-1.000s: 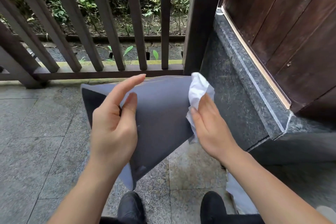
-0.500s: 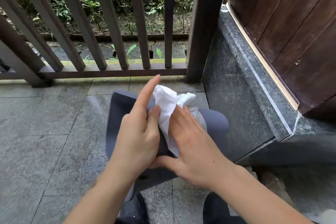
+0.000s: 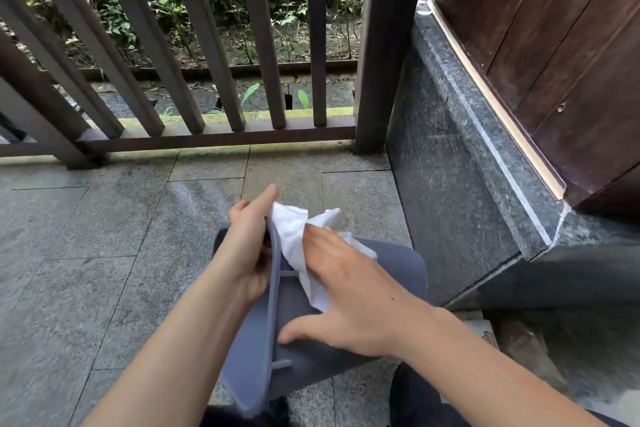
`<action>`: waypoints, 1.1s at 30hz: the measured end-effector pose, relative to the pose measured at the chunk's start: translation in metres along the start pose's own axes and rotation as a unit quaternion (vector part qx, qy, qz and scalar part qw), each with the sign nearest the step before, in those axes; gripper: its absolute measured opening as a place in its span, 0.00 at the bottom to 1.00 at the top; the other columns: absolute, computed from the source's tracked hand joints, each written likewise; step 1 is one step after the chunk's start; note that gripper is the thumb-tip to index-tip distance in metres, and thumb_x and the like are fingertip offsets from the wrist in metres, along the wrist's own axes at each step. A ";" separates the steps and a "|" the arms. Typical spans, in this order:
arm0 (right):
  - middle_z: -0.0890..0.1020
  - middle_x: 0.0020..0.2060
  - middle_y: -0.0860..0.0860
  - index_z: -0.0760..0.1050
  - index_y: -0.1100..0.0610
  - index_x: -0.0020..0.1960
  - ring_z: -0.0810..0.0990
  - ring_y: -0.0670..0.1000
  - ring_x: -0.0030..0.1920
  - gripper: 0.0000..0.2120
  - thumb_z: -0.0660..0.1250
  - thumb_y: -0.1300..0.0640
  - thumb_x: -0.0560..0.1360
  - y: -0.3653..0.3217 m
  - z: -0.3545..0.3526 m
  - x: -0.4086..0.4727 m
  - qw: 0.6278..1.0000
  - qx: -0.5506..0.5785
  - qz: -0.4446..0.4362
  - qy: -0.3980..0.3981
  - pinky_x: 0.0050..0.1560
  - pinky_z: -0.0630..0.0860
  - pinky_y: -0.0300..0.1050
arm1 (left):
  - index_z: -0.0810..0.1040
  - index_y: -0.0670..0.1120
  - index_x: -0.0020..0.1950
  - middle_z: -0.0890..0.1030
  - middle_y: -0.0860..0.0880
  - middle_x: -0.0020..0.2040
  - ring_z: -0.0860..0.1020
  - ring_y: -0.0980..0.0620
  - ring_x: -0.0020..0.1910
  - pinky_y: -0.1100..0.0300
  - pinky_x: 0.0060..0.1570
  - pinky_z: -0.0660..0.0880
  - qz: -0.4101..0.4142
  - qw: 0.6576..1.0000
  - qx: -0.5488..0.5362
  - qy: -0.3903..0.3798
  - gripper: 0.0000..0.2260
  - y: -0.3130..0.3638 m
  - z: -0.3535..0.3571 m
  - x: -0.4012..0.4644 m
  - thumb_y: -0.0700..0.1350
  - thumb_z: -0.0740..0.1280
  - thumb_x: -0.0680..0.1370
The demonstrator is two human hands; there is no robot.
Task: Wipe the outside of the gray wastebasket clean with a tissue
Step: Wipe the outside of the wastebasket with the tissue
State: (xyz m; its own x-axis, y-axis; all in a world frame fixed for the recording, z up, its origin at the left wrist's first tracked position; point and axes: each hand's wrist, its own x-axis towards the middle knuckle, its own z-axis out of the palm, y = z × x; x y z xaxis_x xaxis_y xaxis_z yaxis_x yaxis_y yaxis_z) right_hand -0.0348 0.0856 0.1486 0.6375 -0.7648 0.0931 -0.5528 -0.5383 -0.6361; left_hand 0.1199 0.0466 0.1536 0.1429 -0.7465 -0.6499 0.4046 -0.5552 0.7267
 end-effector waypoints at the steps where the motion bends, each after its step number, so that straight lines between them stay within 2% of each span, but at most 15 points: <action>1: 0.72 0.66 0.45 0.67 0.55 0.71 0.68 0.46 0.71 0.41 0.79 0.39 0.66 -0.001 -0.001 -0.001 1.000 0.007 -0.005 -0.009 0.69 0.65 0.41 | 0.61 0.44 0.81 0.76 0.34 0.70 0.78 0.35 0.67 0.41 0.63 0.76 -0.006 1.000 -0.006 0.009 0.32 -0.001 0.000 0.001 0.56 0.66 0.82; 2: 0.72 0.67 0.45 0.67 0.55 0.71 0.67 0.46 0.72 0.40 0.79 0.41 0.67 -0.002 -0.002 -0.002 1.000 0.012 -0.009 -0.014 0.71 0.64 0.42 | 0.61 0.42 0.81 0.75 0.33 0.71 0.78 0.35 0.67 0.42 0.62 0.77 -0.007 1.000 -0.010 0.028 0.30 -0.002 0.001 0.000 0.54 0.64 0.84; 4: 0.72 0.68 0.47 0.69 0.56 0.70 0.66 0.46 0.73 0.37 0.78 0.42 0.68 -0.004 -0.004 -0.004 1.000 0.003 -0.015 -0.026 0.74 0.62 0.44 | 0.62 0.41 0.81 0.76 0.35 0.70 0.79 0.36 0.65 0.47 0.51 0.81 -0.008 0.999 -0.019 0.043 0.26 -0.004 0.000 0.001 0.50 0.61 0.85; 6: 0.74 0.64 0.48 0.73 0.57 0.64 0.67 0.48 0.71 0.31 0.78 0.42 0.69 -0.005 -0.005 -0.005 0.999 -0.025 -0.031 -0.025 0.74 0.64 0.47 | 0.68 0.39 0.77 0.79 0.36 0.64 0.82 0.38 0.56 0.52 0.41 0.81 -0.006 0.998 -0.027 0.061 0.23 -0.006 0.000 -0.001 0.51 0.60 0.85; 8: 0.75 0.60 0.49 0.74 0.57 0.60 0.69 0.50 0.68 0.28 0.77 0.43 0.68 -0.008 -0.003 -0.007 0.997 -0.056 -0.054 -0.011 0.73 0.65 0.50 | 0.73 0.38 0.73 0.80 0.36 0.64 0.82 0.39 0.54 0.54 0.42 0.79 0.024 0.995 -0.023 0.091 0.22 -0.004 0.002 -0.001 0.52 0.61 0.85; 10: 0.74 0.60 0.49 0.72 0.58 0.60 0.69 0.51 0.68 0.28 0.76 0.45 0.68 -0.009 0.001 -0.008 0.995 -0.075 -0.071 0.010 0.74 0.65 0.53 | 0.72 0.43 0.74 0.80 0.39 0.64 0.82 0.43 0.53 0.57 0.42 0.76 0.078 0.989 0.011 0.124 0.19 -0.001 0.001 0.004 0.47 0.62 0.84; 13: 0.73 0.59 0.50 0.72 0.59 0.61 0.69 0.51 0.68 0.28 0.76 0.47 0.68 -0.008 0.006 -0.010 0.992 -0.094 -0.079 0.032 0.75 0.63 0.55 | 0.65 0.52 0.76 0.79 0.44 0.49 0.80 0.50 0.37 0.63 0.25 0.75 0.119 0.986 0.036 0.109 0.22 0.004 0.002 0.002 0.39 0.61 0.83; 15: 0.74 0.58 0.51 0.72 0.59 0.60 0.69 0.52 0.67 0.26 0.76 0.49 0.68 -0.009 0.008 -0.010 0.991 -0.095 -0.081 0.036 0.75 0.63 0.56 | 0.65 0.54 0.76 0.78 0.43 0.47 0.81 0.49 0.31 0.64 0.19 0.73 0.117 0.987 0.033 0.108 0.25 0.008 0.000 0.001 0.35 0.58 0.81; 18: 0.76 0.61 0.54 0.72 0.59 0.59 0.69 0.54 0.69 0.24 0.75 0.52 0.69 -0.011 0.015 -0.008 0.990 -0.099 -0.097 0.014 0.74 0.65 0.57 | 0.70 0.52 0.71 0.77 0.40 0.50 0.78 0.46 0.38 0.59 0.30 0.77 0.106 0.988 0.039 0.106 0.23 0.013 -0.007 0.001 0.32 0.56 0.80; 19: 0.74 0.67 0.55 0.72 0.60 0.64 0.66 0.54 0.73 0.26 0.74 0.53 0.70 -0.012 0.018 -0.007 0.990 -0.103 -0.100 -0.001 0.75 0.63 0.56 | 0.71 0.51 0.71 0.77 0.40 0.50 0.77 0.46 0.40 0.58 0.33 0.76 0.105 0.988 0.053 0.104 0.23 0.014 -0.008 0.004 0.32 0.55 0.81; 21: 0.69 0.75 0.55 0.67 0.60 0.75 0.61 0.54 0.79 0.31 0.70 0.55 0.73 -0.013 0.021 -0.006 0.989 -0.111 -0.094 -0.013 0.78 0.59 0.51 | 0.73 0.51 0.68 0.76 0.39 0.52 0.77 0.45 0.41 0.60 0.30 0.77 0.118 0.985 0.078 0.095 0.24 0.017 -0.009 0.006 0.30 0.53 0.80; 24: 0.73 0.71 0.55 0.70 0.61 0.71 0.65 0.55 0.77 0.28 0.68 0.56 0.73 -0.013 0.021 -0.003 0.991 -0.120 -0.055 -0.009 0.78 0.58 0.48 | 0.77 0.55 0.59 0.78 0.39 0.52 0.79 0.46 0.37 0.62 0.24 0.76 0.140 0.982 0.099 0.078 0.26 0.020 -0.007 0.003 0.29 0.51 0.76; 29: 0.78 0.61 0.57 0.76 0.63 0.60 0.71 0.59 0.71 0.19 0.69 0.59 0.71 -0.015 0.031 -0.003 0.992 -0.114 -0.044 0.010 0.78 0.60 0.50 | 0.78 0.55 0.50 0.73 0.48 0.40 0.72 0.49 0.35 0.59 0.33 0.67 0.174 0.973 0.121 0.090 0.21 0.019 -0.008 0.002 0.32 0.55 0.73; 31: 0.79 0.58 0.58 0.77 0.63 0.58 0.72 0.61 0.68 0.17 0.69 0.61 0.70 -0.015 0.038 -0.004 0.992 -0.118 -0.053 0.013 0.78 0.60 0.53 | 0.77 0.53 0.48 0.73 0.48 0.39 0.71 0.50 0.36 0.57 0.34 0.65 0.193 0.965 0.145 0.102 0.18 0.018 -0.009 0.002 0.32 0.56 0.73; 33: 0.79 0.60 0.58 0.77 0.63 0.59 0.72 0.62 0.69 0.18 0.68 0.61 0.70 -0.015 0.043 -0.005 0.990 -0.130 -0.060 0.000 0.78 0.59 0.54 | 0.76 0.51 0.49 0.74 0.48 0.41 0.72 0.50 0.37 0.57 0.34 0.65 0.209 0.957 0.177 0.098 0.15 0.017 -0.011 0.001 0.33 0.58 0.73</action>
State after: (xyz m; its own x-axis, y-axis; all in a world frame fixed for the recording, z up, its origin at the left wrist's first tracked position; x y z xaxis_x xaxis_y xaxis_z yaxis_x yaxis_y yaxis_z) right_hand -0.0069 0.1128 0.1250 0.7068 -0.6902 0.1553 -0.5931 -0.6977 -0.4018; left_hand 0.1365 0.0407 0.1630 0.4068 -0.8666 -0.2891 -0.0525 -0.3381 0.9396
